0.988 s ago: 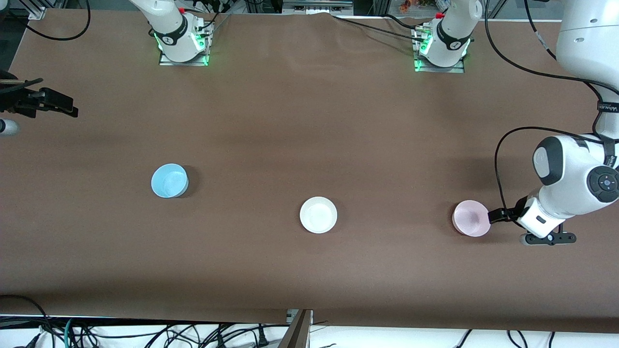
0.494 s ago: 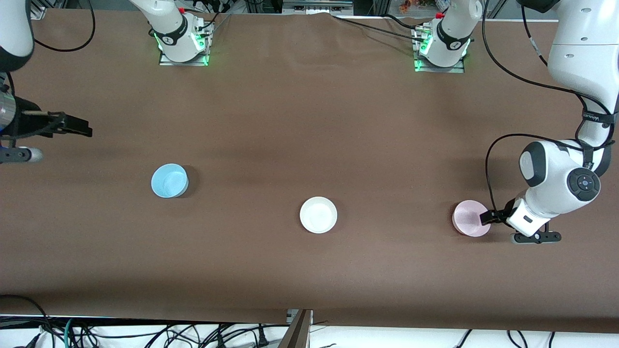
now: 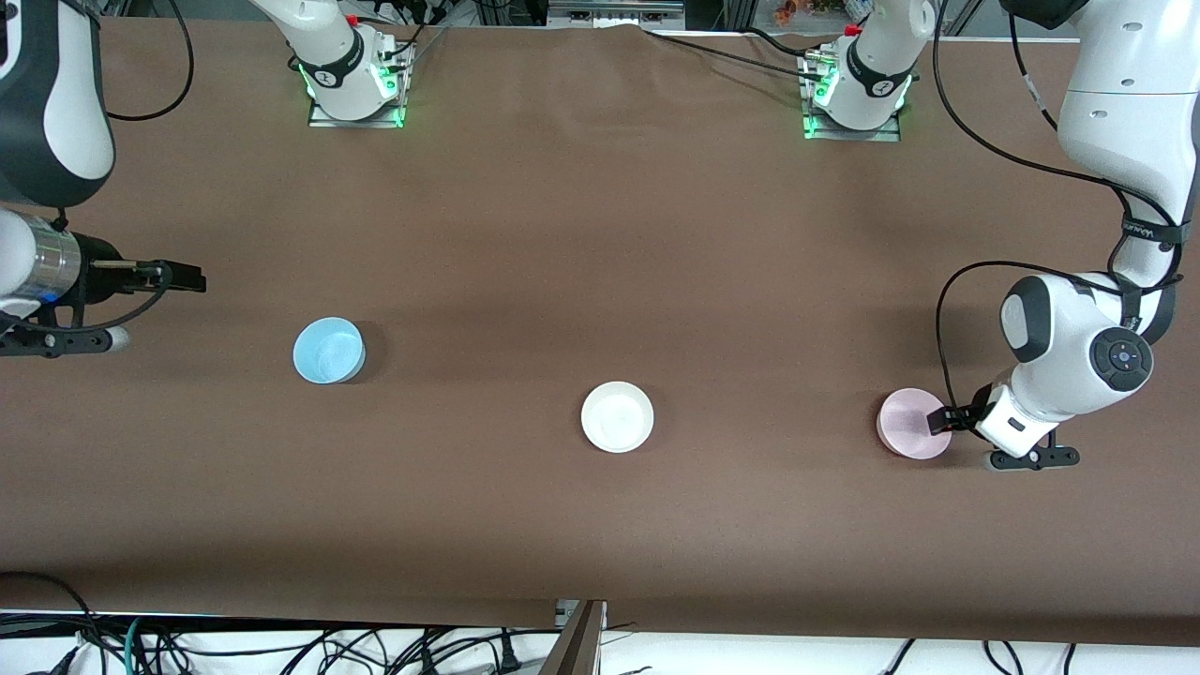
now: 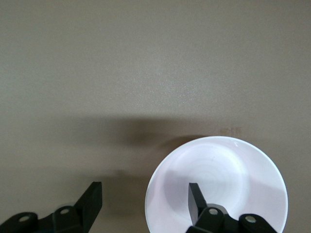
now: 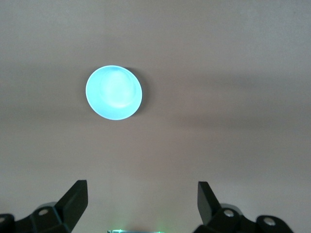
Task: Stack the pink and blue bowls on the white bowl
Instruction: 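Grasp the pink bowl with the left gripper while the right gripper grasps the blue bowl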
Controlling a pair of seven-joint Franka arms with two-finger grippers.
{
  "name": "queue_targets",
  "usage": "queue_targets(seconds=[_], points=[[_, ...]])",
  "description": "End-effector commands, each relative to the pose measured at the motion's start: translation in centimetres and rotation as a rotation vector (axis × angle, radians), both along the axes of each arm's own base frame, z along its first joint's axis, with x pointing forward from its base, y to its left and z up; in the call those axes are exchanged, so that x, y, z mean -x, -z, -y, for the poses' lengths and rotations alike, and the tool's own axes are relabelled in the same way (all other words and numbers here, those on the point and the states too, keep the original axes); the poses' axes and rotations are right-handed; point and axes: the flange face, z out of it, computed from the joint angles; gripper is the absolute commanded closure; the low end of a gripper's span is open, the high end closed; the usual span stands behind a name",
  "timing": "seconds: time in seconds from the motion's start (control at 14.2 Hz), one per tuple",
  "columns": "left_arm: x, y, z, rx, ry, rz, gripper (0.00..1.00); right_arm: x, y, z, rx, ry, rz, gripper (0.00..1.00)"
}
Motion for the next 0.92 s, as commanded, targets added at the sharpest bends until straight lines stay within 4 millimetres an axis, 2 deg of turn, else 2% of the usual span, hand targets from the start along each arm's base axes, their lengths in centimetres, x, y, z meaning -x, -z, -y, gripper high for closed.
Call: queue_targets(seconds=[0.0,0.14,0.35,0.42,0.71,0.85], points=[[0.4,0.1,0.2,-0.011,-0.003,0.002,0.31,-1.5,2.7,-0.3,0.004,0.0,0.015,0.0],[0.5,0.4,0.5,-0.01,0.0,-0.004,0.4,-2.6,6.1,-0.7,0.002,-0.004,0.001,0.0],[0.5,0.4,0.7,-0.011,0.004,-0.006,0.48,-3.5,9.7,-0.8,0.001,-0.006,-0.012,0.0],[0.6,0.5,0.8,-0.011,0.006,-0.007,0.49,-3.7,10.9,-0.7,0.001,-0.005,-0.015,0.0],[0.4,0.1,1.0,-0.012,0.008,-0.003,0.53,-3.4,15.4,-0.7,0.0,-0.007,0.017,0.0],[0.5,0.1,1.0,-0.012,0.008,-0.004,0.56,-3.0,16.8,-0.5,-0.001,-0.002,0.028,0.0]])
